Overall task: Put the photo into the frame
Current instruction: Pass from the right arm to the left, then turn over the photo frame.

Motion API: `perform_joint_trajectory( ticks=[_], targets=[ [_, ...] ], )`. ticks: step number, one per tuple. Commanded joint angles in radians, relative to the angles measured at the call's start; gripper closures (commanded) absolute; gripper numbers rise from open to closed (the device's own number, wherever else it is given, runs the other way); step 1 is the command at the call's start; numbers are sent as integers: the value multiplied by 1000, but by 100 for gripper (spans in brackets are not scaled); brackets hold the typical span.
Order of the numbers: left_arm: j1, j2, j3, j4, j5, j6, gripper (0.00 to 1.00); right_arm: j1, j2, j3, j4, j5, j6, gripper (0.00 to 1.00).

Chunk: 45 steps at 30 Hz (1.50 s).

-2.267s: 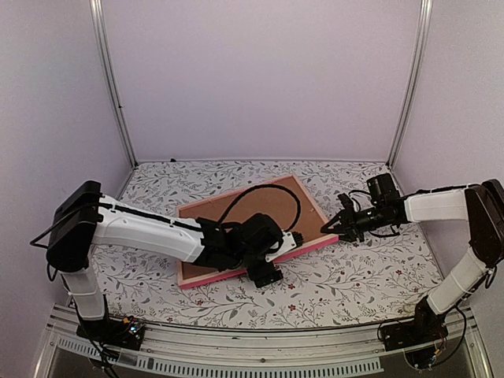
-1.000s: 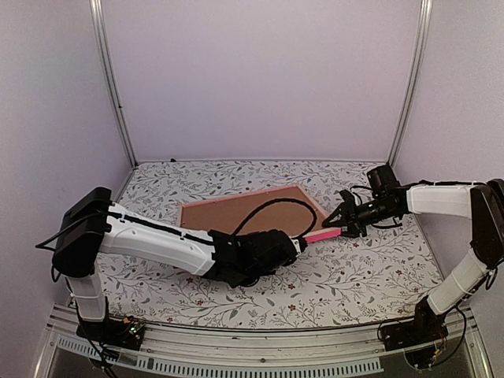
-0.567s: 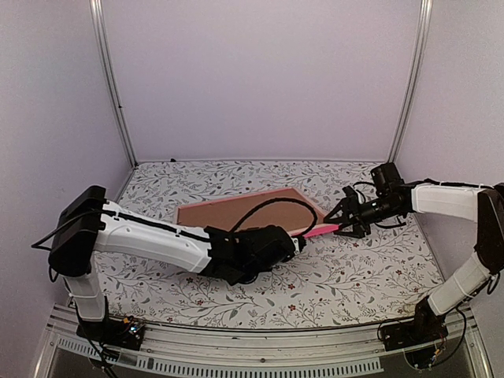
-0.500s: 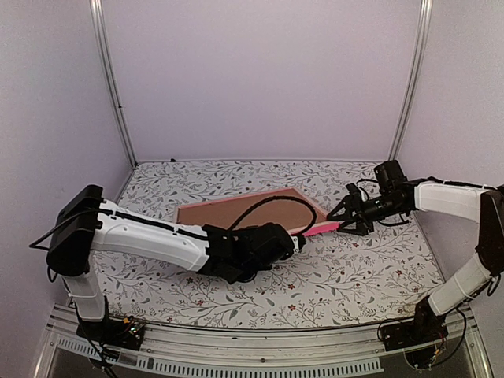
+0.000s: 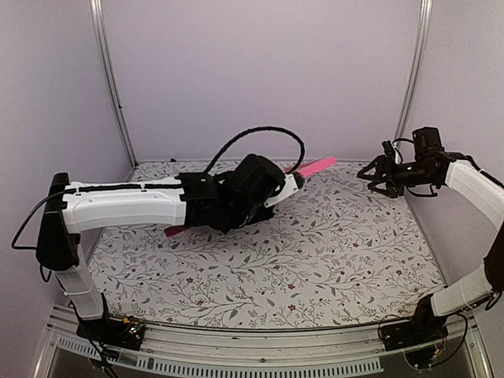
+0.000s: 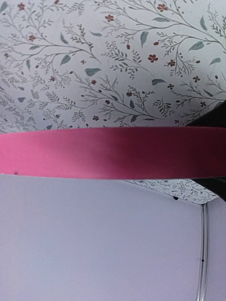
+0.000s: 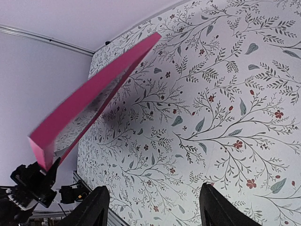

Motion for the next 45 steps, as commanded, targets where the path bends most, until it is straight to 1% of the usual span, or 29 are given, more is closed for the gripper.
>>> perform_joint_trajectory(
  ticks=[1, 4, 7, 10, 13, 15, 18, 21, 23, 26, 27, 28, 29, 31, 34, 41, 45],
  targets=[
    [40, -72, 207, -25, -26, -34, 100, 1, 11, 5, -47, 8, -33, 32],
    [84, -41, 364, -148, 54, -118, 100, 0, 15, 2, -38, 4, -33, 32],
    [138, 10, 550, -288, 179, -229, 100, 0, 22, -4, -26, -1, -33, 32],
    [194, 42, 691, -369, 326, -324, 100, 0, 30, -7, -17, -8, -35, 32],
    [285, 33, 744, -378, 519, -436, 100, 0, 40, -12, -13, -13, -35, 32],
    [363, 10, 731, -355, 676, -531, 100, 0, 44, -15, -10, -17, -38, 32],
    [469, -45, 641, -260, 914, -692, 100, 0, 51, -20, -6, -23, -42, 32],
    [553, -100, 505, -130, 1076, -828, 100, 0, 55, -34, 4, -33, -44, 32],
    [600, -140, 390, -16, 1165, -926, 100, 1, 58, -47, 14, -44, -42, 32],
    [661, -206, 159, 215, 1281, -1111, 100, 0, 55, -70, 31, -56, -34, 32],
    [685, -219, 99, 286, 1313, -1192, 100, 0, 54, -75, 35, -58, -32, 32],
    [694, -227, 47, 356, 1341, -1230, 100, 1, 53, -81, 40, -60, -28, 32],
    [707, -232, 2, 424, 1363, -1293, 100, 0, 53, -85, 44, -62, -25, 32],
    [724, -237, -59, 513, 1376, -1349, 100, 0, 52, -96, 52, -66, -20, 32],
    [727, -249, -137, 580, 1353, -1406, 100, 0, 54, -111, 66, -75, -15, 32],
    [726, -250, -365, 804, 1328, -1580, 100, 0, 61, -154, 105, -95, -8, 31],
    [721, -213, -439, 866, 1338, -1626, 100, 0, 69, -180, 128, -105, -10, 31]
  ],
)
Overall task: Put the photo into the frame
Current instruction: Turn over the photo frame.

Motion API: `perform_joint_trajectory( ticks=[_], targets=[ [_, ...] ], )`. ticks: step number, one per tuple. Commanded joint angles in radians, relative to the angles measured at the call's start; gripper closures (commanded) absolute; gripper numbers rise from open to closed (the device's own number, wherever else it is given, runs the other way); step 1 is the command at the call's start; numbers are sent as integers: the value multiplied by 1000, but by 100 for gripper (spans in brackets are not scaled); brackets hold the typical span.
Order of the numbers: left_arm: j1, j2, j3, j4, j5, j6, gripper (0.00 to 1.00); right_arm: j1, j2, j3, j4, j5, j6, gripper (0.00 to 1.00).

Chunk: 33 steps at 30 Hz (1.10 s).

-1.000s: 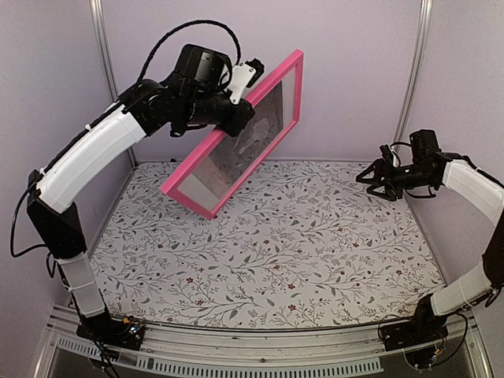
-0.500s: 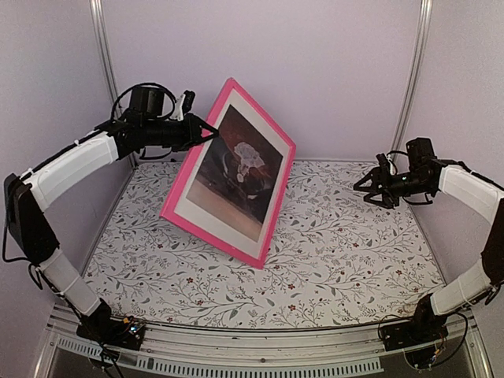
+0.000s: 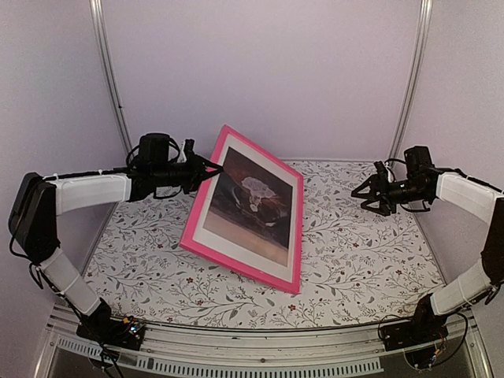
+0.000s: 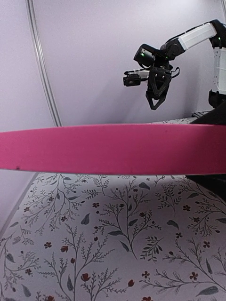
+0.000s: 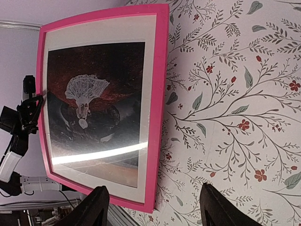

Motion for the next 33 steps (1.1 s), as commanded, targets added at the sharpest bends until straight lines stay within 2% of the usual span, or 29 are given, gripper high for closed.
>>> perform_joint_trajectory(
  ticks=[1, 13, 19, 28, 33],
  targets=[
    [1, -18, -34, 319, 63, -136, 100, 0, 19, -37, 50, -28, 0, 31],
    [-23, 173, -3, 349, 184, -138, 94, 3, 60, -109, 120, -34, 3, 31],
    [-23, 265, 50, 317, 257, -116, 87, 4, 95, -115, 140, -11, -14, 31],
    [-24, 387, 104, 297, 342, -78, 60, 4, 191, -50, 216, 26, -23, 30],
    [-18, 451, 146, 242, 358, -18, 43, 4, 270, 25, 281, 107, -30, 30]
  ],
)
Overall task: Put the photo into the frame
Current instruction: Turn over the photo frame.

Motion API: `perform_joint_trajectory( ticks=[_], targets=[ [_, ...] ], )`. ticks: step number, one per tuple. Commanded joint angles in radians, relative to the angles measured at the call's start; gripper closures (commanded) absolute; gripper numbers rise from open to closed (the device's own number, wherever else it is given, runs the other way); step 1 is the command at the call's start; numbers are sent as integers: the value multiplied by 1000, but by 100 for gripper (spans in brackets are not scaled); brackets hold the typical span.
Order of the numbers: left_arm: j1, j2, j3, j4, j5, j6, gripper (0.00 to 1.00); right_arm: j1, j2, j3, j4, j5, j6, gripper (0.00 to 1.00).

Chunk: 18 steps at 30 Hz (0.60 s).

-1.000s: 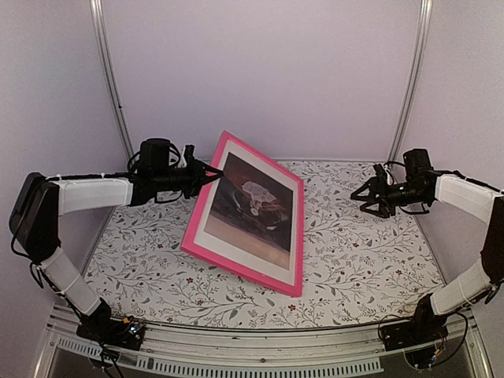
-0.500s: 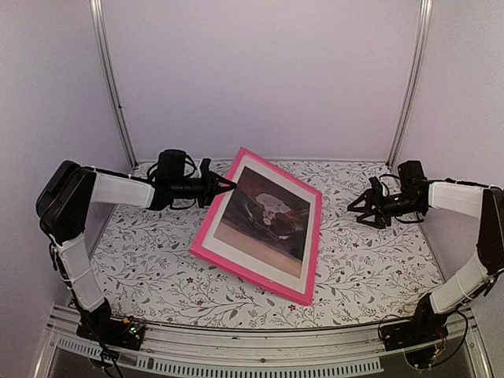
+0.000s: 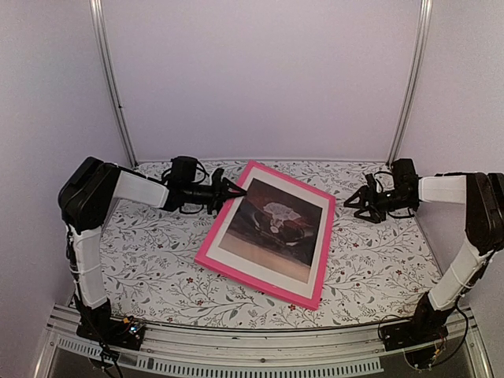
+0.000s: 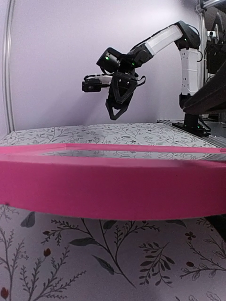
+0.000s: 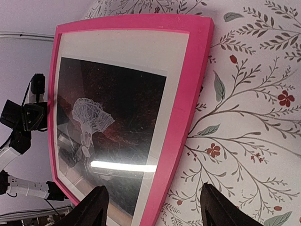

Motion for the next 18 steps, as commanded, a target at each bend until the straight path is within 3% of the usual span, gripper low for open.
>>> perform_joint_trajectory(
  ticks=[1, 12, 18],
  targets=[
    [-1, 39, 66, -4, 60, 77, 41, 4, 60, 91, 91, 90, -21, 30],
    [31, 114, 142, -248, -43, 283, 23, 15, 309, 343, 48, 190, -83, 30],
    [43, 91, 180, -408, -198, 415, 15, 50, 407, 432, 49, 220, -99, 30]
  ],
)
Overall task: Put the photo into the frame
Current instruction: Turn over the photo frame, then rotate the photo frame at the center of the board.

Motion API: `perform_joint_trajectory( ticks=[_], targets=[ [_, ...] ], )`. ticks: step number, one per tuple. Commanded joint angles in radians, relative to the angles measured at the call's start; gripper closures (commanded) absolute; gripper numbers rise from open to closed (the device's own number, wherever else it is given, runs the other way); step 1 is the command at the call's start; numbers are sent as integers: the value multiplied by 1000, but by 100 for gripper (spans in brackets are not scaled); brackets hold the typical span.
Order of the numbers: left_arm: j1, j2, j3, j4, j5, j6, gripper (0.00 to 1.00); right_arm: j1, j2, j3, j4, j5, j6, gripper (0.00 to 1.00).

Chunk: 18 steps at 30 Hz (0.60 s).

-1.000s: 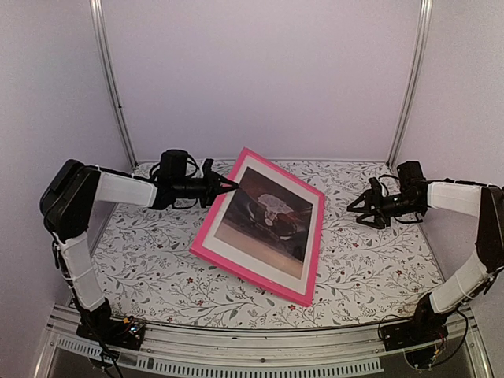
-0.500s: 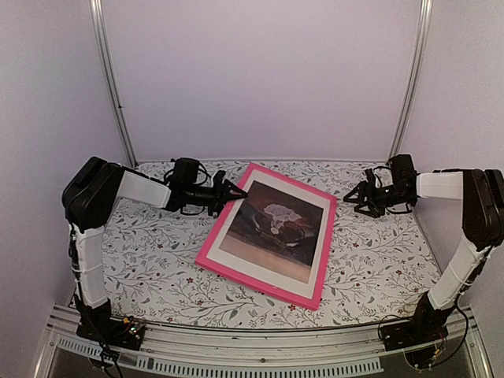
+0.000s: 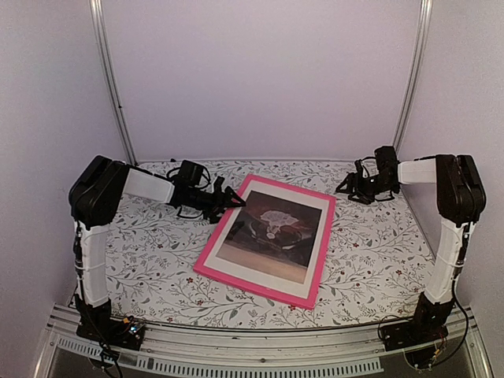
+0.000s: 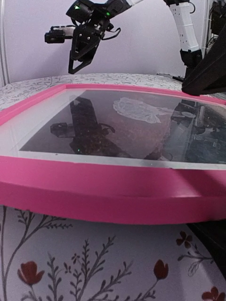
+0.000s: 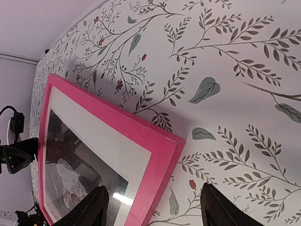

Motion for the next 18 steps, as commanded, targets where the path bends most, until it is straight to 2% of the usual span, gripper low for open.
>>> perform_joint_trajectory(
  ticks=[1, 4, 9, 14, 18],
  targets=[
    [22, -34, 62, -152, -143, 150, 11, 36, 60, 73, -10, 51, -35, 30],
    [22, -59, 85, -244, -245, 212, 1, 50, 92, 112, -21, 69, -45, 30],
    [14, -180, 31, -304, -416, 275, 0, 59, 150, 181, -45, 85, -63, 29],
    [-52, -409, -175, -300, -538, 280, 0, 75, 226, 278, -90, 97, -86, 27],
    [-142, -598, -354, -329, -608, 223, 0, 86, 269, 327, -100, 134, -101, 27]
  ],
)
